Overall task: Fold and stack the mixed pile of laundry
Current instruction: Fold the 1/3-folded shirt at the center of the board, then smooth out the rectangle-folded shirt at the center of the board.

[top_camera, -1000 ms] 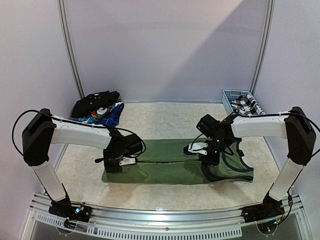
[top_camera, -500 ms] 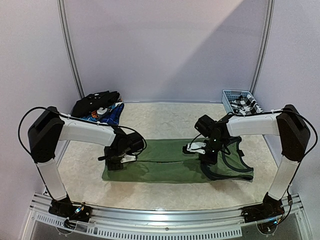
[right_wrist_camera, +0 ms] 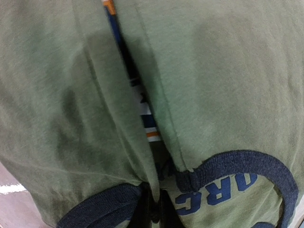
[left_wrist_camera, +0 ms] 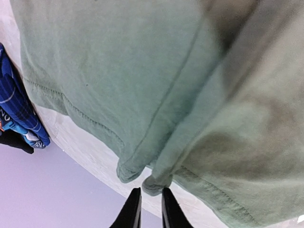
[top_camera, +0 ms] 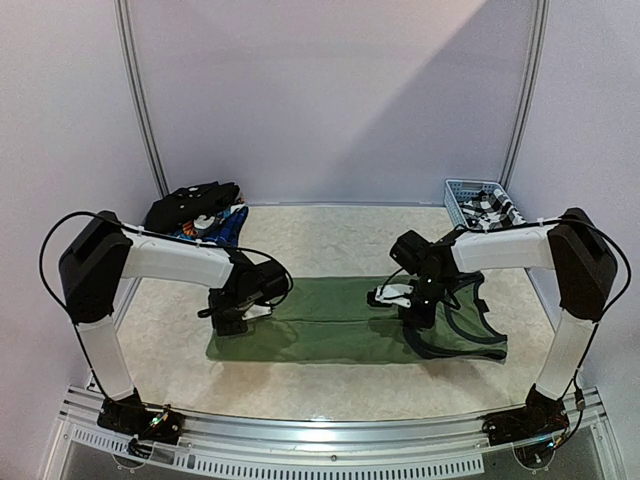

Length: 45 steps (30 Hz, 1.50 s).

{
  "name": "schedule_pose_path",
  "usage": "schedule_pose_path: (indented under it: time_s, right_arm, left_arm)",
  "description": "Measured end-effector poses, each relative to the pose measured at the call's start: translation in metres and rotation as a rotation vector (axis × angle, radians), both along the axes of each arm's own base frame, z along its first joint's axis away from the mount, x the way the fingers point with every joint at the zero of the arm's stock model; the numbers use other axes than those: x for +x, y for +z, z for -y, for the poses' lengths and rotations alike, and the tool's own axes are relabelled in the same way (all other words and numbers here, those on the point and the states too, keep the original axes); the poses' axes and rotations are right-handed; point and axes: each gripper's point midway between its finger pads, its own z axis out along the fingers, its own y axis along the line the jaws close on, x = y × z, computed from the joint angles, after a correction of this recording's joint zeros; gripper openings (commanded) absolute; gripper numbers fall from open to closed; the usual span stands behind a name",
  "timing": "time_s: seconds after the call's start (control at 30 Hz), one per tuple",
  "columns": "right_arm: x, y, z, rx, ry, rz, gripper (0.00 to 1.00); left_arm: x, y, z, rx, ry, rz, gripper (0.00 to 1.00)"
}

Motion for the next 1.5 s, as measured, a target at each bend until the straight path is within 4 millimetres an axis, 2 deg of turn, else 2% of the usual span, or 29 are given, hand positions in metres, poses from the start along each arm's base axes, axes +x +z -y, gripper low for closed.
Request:
schedule_pose_path:
  time_s: [0.2, 0.33, 0.5, 0.6, 0.67, 0.8, 0.93, 1.03, 1.13, 1.23, 1.5]
  right_arm:
    - [0.013, 0.007, 0.006, -0.021, -0.034, 0.035, 0.33]
    - [0.030, 0.028, 0.021, 0.015, -0.108, 0.050, 0.36]
    - [0.046, 0.080, 0.051, 0.138, -0.210, 0.064, 0.37]
    - [0.041, 0.103, 0.075, 0.183, -0.230, 0.072, 0.37]
    - [0.028, 0.108, 0.095, 0.193, -0.236, 0.070, 0.37]
    - [-0.019, 0.093, 0.138, 0.164, -0.242, -0.001, 0.32]
    - [-0.076, 0.073, 0.169, 0.132, -0.200, -0.097, 0.29]
    - [-0.110, 0.063, 0.181, 0.106, -0.123, -0.122, 0.30]
    - [-0.131, 0.047, 0.188, 0.067, -0.046, -0.147, 0.30]
    - [-0.139, 0.033, 0.194, 0.035, -0.006, -0.178, 0.30]
    - [-0.119, 0.017, 0.199, 0.009, 0.041, -0.169, 0.31]
  left_arm:
    - [0.007, 0.006, -0.007, 0.041, 0.014, 0.041, 0.20]
    - [0.017, 0.021, -0.005, 0.046, 0.027, 0.097, 0.23]
    - [0.039, 0.056, 0.019, -0.052, 0.057, 0.202, 0.25]
    - [0.043, 0.077, 0.040, -0.164, 0.070, 0.241, 0.25]
    - [0.040, 0.084, 0.056, -0.243, 0.069, 0.239, 0.25]
    - [0.025, 0.077, 0.086, -0.373, 0.061, 0.169, 0.25]
    - [0.011, 0.065, 0.115, -0.466, 0.029, 0.090, 0.25]
    - [0.001, 0.050, 0.132, -0.505, 0.007, 0.018, 0.25]
    - [-0.008, 0.032, 0.137, -0.515, 0.010, -0.044, 0.25]
    - [-0.019, 0.018, 0.130, -0.498, 0.022, -0.089, 0.25]
    - [-0.033, -0.005, 0.108, -0.455, 0.065, -0.140, 0.24]
